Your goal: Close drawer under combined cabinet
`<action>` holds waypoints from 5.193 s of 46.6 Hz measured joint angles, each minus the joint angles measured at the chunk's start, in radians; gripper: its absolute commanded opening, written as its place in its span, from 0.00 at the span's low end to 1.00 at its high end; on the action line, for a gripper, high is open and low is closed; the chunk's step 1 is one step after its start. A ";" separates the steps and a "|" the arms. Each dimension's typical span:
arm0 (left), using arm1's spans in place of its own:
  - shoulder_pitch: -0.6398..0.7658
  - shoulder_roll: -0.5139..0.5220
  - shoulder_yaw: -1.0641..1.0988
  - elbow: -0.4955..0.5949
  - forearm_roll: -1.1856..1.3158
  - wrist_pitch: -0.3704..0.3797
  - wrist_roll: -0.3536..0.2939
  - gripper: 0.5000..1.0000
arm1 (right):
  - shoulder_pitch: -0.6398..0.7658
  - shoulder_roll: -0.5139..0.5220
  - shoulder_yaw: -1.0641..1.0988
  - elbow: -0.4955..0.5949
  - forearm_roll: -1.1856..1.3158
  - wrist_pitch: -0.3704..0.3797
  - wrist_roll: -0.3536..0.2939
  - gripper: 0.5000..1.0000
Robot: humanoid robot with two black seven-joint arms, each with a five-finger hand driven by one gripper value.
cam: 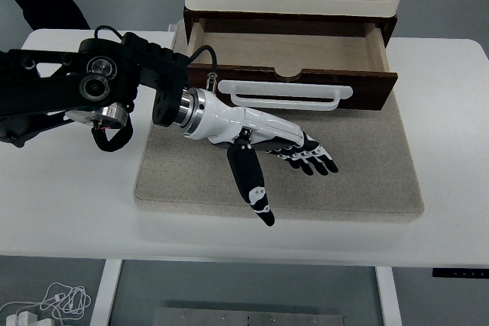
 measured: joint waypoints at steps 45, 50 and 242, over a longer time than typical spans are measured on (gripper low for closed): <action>-0.032 -0.116 0.000 0.200 -0.013 -0.005 0.185 1.00 | 0.000 0.000 0.000 0.000 0.000 0.000 0.000 0.86; -0.032 -0.115 0.000 0.208 -0.010 0.000 0.185 1.00 | 0.000 0.000 0.000 0.000 0.000 0.000 0.000 0.86; 0.072 -0.154 -0.684 0.415 0.037 0.032 -0.341 1.00 | 0.000 0.000 0.000 0.000 0.000 0.000 0.000 0.86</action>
